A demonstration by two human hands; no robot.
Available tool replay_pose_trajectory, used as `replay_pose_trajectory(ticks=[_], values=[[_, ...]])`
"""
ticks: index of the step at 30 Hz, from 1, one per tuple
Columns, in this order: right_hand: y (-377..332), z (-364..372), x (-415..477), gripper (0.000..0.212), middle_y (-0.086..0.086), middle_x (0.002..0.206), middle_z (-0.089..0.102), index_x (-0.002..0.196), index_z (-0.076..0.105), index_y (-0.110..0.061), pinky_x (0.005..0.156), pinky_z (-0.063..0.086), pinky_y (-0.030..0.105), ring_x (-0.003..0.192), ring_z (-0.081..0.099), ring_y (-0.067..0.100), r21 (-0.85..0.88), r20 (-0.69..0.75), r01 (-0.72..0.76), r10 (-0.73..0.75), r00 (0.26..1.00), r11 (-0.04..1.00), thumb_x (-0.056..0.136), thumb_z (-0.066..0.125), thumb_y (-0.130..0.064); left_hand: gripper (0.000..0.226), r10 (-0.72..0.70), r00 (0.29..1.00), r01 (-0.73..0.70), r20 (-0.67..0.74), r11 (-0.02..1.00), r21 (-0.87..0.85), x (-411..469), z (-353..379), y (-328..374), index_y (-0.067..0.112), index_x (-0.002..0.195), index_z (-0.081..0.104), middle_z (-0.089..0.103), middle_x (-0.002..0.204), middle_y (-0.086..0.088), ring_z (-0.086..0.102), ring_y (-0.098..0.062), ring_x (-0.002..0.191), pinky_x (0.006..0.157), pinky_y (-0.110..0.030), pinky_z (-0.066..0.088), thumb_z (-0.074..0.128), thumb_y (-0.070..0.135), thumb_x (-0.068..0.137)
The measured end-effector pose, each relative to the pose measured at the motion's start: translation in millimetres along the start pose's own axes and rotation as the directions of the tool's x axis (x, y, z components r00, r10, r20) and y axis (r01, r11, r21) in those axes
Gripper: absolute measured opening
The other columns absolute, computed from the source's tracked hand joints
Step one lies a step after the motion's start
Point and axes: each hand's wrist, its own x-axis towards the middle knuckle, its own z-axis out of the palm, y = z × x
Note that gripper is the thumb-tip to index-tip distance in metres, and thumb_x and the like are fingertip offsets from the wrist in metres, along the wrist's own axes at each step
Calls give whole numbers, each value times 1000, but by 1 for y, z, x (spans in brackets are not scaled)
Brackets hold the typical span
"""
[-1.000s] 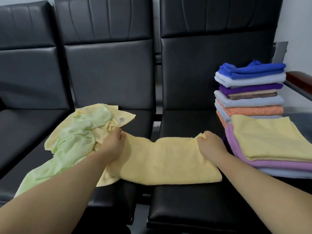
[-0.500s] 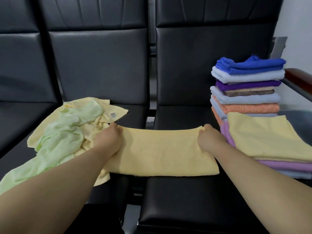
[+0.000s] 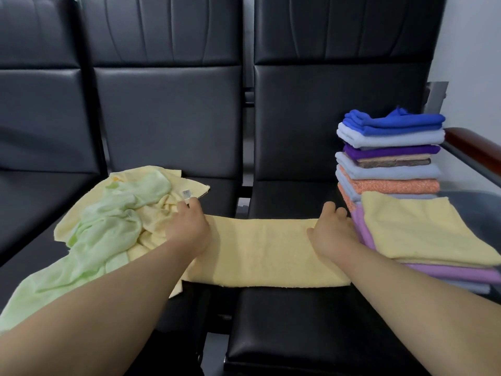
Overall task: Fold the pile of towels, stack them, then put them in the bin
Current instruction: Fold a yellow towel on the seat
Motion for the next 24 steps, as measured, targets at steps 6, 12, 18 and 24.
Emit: replay_pose_trajectory(ticks=[6,12,18,24], values=[[6,0,-13,12,-1,112,51,109,57,-25,84,53,33,98,54,18,-57,79,399,-394,916,915,102,52,-16,12,263,952,-254,159,965,-70,-32,3,62,16,107,40,55,115,-8,54,-30,102,75,-38,41,46,22,99],[26,-15,-21,25,-2,107,59,109,66,-19,64,42,23,89,60,16,-175,241,441,-396,886,880,106,42,-21,23,436,844,-437,313,897,-69,-49,10,97,12,106,44,53,114,-9,51,-27,103,83,-38,41,41,35,102],[39,-24,-54,27,4,104,69,105,70,-14,83,56,35,93,66,24,-205,389,492,-391,834,846,102,46,-24,34,666,657,-682,354,725,-96,-59,20,135,17,112,55,59,121,-5,53,-27,112,102,-45,40,33,41,105],[58,-17,-69,23,0,92,65,90,66,-15,65,46,31,86,63,22,-85,312,448,-403,860,890,100,47,-24,47,592,697,-673,404,734,85,-83,16,140,38,150,40,25,162,-6,22,-39,146,119,-55,20,31,44,105]])
